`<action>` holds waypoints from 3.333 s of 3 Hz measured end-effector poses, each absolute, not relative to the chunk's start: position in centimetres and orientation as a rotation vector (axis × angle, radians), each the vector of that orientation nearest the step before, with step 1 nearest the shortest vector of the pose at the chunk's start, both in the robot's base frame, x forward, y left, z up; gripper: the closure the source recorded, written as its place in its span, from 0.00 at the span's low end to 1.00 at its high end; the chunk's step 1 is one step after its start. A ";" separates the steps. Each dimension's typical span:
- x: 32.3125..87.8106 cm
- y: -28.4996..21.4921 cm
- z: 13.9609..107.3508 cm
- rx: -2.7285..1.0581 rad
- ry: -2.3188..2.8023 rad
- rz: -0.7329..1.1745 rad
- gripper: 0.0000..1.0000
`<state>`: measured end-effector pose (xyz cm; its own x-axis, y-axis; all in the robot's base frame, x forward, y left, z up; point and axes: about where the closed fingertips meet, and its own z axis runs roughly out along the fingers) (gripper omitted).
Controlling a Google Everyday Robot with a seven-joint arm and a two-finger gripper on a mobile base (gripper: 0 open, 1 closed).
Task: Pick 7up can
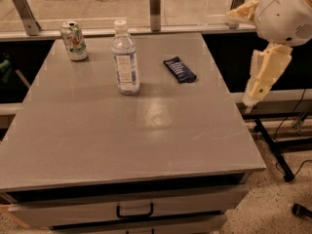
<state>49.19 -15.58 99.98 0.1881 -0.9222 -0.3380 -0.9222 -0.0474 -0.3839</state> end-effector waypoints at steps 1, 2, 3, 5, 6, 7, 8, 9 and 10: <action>49.2 -9.1 102.2 -1.976 1.500 0.065 0.00; 49.2 -8.4 102.5 -1.971 1.483 0.074 0.00; 49.3 -8.2 102.6 -1.968 1.468 0.070 0.00; 56.9 -2.2 103.4 -1.812 1.337 0.102 0.00; 62.0 -0.9 102.9 -1.730 1.301 0.065 0.00; 66.4 -0.1 101.9 -1.659 1.280 0.015 0.00; 70.0 -0.4 100.6 -1.625 1.275 -0.042 0.00; 72.9 0.8 100.6 -1.564 1.256 -0.038 0.00; 75.3 3.9 100.9 -1.504 1.240 0.012 0.00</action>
Offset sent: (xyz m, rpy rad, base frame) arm 0.0013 0.0532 0.0184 0.0839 -0.0633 0.1237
